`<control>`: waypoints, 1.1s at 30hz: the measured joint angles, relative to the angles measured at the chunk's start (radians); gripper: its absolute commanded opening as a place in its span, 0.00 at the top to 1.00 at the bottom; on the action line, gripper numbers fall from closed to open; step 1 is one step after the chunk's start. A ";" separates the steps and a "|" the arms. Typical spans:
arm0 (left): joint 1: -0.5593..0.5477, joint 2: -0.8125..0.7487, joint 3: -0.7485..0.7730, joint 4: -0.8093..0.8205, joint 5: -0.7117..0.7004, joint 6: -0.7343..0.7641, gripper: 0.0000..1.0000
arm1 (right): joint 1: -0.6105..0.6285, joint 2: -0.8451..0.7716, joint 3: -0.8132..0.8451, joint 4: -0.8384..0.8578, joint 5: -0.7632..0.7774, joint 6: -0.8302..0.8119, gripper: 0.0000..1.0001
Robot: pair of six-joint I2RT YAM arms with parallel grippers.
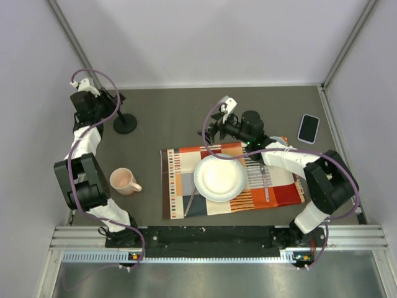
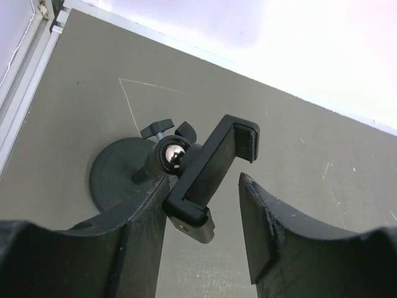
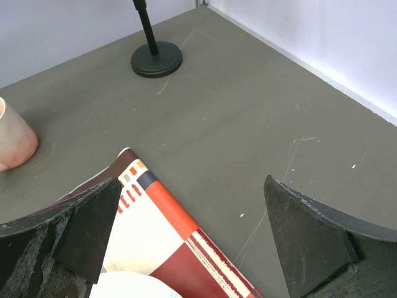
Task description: Place the phone on the phone stand
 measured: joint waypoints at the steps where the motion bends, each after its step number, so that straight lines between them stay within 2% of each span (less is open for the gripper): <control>1: 0.000 0.000 0.000 0.000 0.001 0.002 0.45 | 0.000 0.000 0.000 0.000 0.000 0.000 0.01; 3: 0.000 0.000 0.000 0.000 0.003 0.007 0.47 | 0.000 0.000 0.000 0.002 0.000 0.000 0.01; 4: 0.000 0.000 0.000 0.000 0.004 0.010 0.55 | 0.000 0.000 0.000 0.003 0.000 0.000 0.01; 7: 0.001 0.000 0.000 0.000 0.007 0.012 0.64 | -0.001 0.000 0.000 0.008 -0.004 0.000 0.01; 10: 0.002 0.000 0.000 0.000 0.015 0.011 1.00 | -0.002 0.000 0.000 0.009 -0.010 0.002 0.01; 19: -0.012 0.000 0.000 0.004 0.030 0.003 1.00 | -0.008 0.000 0.001 0.012 -0.012 0.016 0.01; 24: -0.051 0.000 0.000 0.016 0.086 -0.051 1.00 | -0.008 0.006 0.033 -0.025 -0.012 0.016 0.01; 29: -0.157 0.000 0.002 0.037 0.179 -0.088 1.00 | -0.009 0.015 0.051 -0.045 -0.006 0.018 0.01; 33: -0.286 0.016 0.056 0.016 0.266 -0.053 1.00 | -0.014 0.034 0.069 -0.069 0.006 0.036 0.01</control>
